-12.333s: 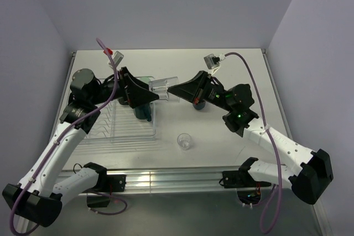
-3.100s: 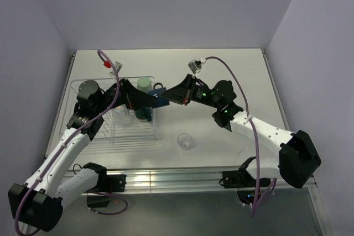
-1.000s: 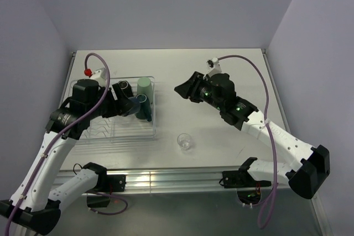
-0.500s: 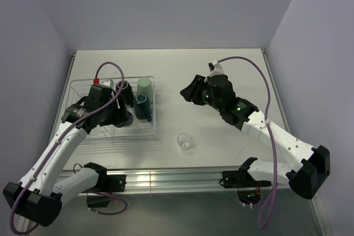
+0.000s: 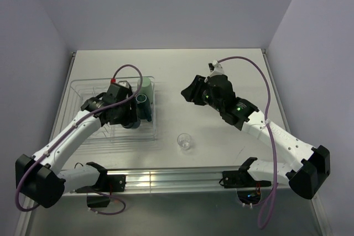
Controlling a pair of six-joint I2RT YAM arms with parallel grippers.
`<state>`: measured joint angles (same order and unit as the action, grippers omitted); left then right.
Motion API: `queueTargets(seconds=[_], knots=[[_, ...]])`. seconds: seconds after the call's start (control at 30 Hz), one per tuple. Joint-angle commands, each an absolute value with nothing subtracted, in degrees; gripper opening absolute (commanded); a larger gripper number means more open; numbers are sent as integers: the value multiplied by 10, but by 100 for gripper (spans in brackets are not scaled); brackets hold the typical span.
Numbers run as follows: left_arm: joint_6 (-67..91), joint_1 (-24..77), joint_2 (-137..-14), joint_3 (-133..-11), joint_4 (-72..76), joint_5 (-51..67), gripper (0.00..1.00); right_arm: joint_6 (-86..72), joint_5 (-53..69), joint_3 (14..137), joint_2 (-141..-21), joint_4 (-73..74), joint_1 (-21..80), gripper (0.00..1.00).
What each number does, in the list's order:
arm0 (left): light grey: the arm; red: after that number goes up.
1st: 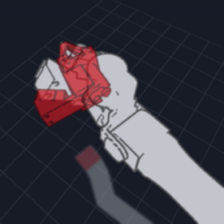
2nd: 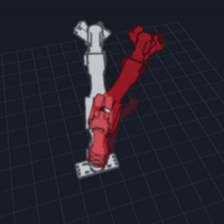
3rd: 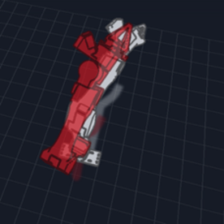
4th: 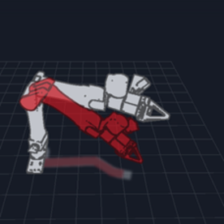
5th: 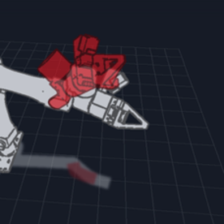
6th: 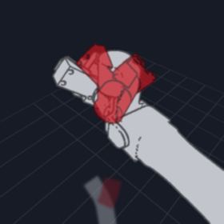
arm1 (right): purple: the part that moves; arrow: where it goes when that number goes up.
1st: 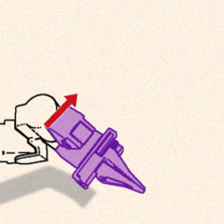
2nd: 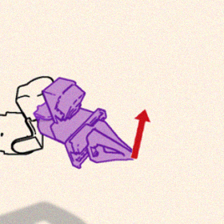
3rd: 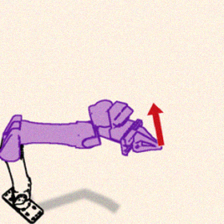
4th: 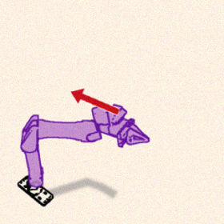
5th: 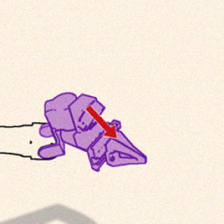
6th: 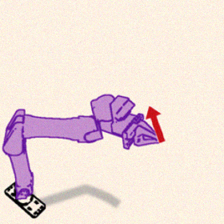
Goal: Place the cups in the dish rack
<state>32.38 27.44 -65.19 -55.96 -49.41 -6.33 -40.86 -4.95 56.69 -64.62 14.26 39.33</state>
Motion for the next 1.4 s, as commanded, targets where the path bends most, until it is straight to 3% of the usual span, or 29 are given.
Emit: queueTargets(seconds=[0.0, 0.97, 1.23, 1.37], knots=[[332, 288, -672, -565, -454, -85, 0, -397, -63, 571, -633, 140, 391, 51], [354, 357, -806, -555, -416, -120, 1, -379, -58, 562, -639, 154, 391, 51], [356, 359, -820, -541, -404, -124, 14, -376, -58, 564, -646, 156, 391, 51], [357, 359, -818, -537, -401, -126, 27, -375, -58, 568, -650, 158, 391, 51]])
